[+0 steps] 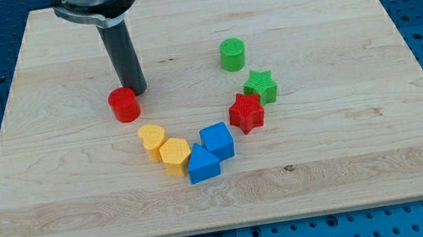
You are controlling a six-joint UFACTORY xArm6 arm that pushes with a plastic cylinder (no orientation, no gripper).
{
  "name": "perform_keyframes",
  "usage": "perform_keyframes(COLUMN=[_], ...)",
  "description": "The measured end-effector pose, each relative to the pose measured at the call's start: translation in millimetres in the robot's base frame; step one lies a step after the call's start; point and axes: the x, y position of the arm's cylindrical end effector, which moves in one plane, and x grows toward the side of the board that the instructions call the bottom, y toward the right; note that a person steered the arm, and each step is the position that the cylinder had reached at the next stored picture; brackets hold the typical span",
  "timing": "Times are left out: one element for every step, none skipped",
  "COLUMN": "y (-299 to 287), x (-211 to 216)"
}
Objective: Slide the red circle closer to the green circle
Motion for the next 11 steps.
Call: perform_keyframes(y=[-22, -57, -71, -71, -71, -56, -13, 28, 63, 104, 126], x=[-23, -27, 6, 37, 40, 40, 40, 40, 40, 40, 44])
